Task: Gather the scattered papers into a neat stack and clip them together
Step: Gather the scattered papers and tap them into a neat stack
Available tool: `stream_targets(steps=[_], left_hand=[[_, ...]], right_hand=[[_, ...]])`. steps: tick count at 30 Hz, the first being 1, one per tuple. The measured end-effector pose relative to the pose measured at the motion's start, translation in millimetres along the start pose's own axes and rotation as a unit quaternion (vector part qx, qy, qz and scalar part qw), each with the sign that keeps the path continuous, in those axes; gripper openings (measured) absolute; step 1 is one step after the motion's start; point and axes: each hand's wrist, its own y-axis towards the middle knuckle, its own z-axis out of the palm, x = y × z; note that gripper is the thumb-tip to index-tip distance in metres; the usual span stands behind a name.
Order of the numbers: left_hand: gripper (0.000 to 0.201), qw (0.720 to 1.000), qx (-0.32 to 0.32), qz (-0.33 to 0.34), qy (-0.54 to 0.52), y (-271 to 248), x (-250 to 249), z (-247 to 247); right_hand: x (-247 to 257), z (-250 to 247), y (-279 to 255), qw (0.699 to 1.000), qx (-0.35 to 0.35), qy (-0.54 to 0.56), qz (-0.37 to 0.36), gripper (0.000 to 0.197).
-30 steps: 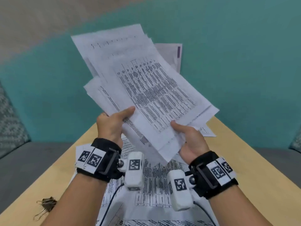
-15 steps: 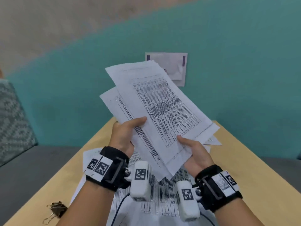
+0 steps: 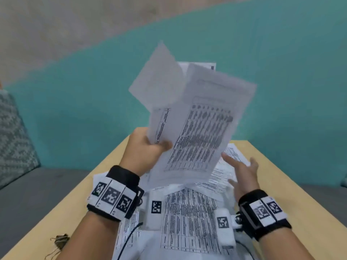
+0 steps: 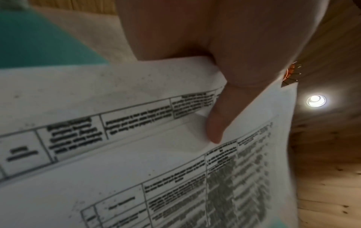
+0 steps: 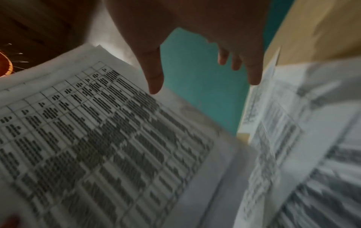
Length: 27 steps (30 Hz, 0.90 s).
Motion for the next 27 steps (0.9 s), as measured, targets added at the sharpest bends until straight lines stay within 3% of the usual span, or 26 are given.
stream_targets(steps=[2,6,11,13,16,18,20,22,27], left_hand=[[0.009,0.999,0.007,0.01,0.048,1,-1,-4],[0.034,0.995,0.016,0.01,0.101,3,1,-4],[0.037,0.997,0.026,0.007,0.077,6,6,-12],[0.036,0.997,0.04,-0.006,0.064,6,4,-16],[0.028,0.997,0.06,-0.01,0.037,4,1,-21],[0.012,0.998,0.064,-0.017,0.019,3,1,-24],[0.026,0.998,0.064,-0.027,0.003,3,3,-24],[0.035,0.997,0.06,-0.036,-0.02,3,5,-20],[0.028,0.995,0.001,-0.05,-0.083,4,9,-4]], right_hand=[[11,-6,3,0.999,0.024,-0.012,-0.039,0.111],[20,-15,1,0.989,0.131,-0.021,-0.062,0.106],[21,-24,2,0.975,0.201,-0.044,-0.086,0.138],[23,-24,6,0.97,0.228,-0.026,-0.084,0.129],[22,-23,12,0.962,0.26,-0.011,-0.084,0.132],[25,-21,6,0.956,0.278,-0.011,-0.09,0.104],[30,-19,-3,0.952,0.284,-0.025,-0.114,0.059],[35,-16,-7,0.952,0.267,-0.039,-0.146,0.045],[44,2,-12,0.955,0.143,-0.04,-0.257,0.018]])
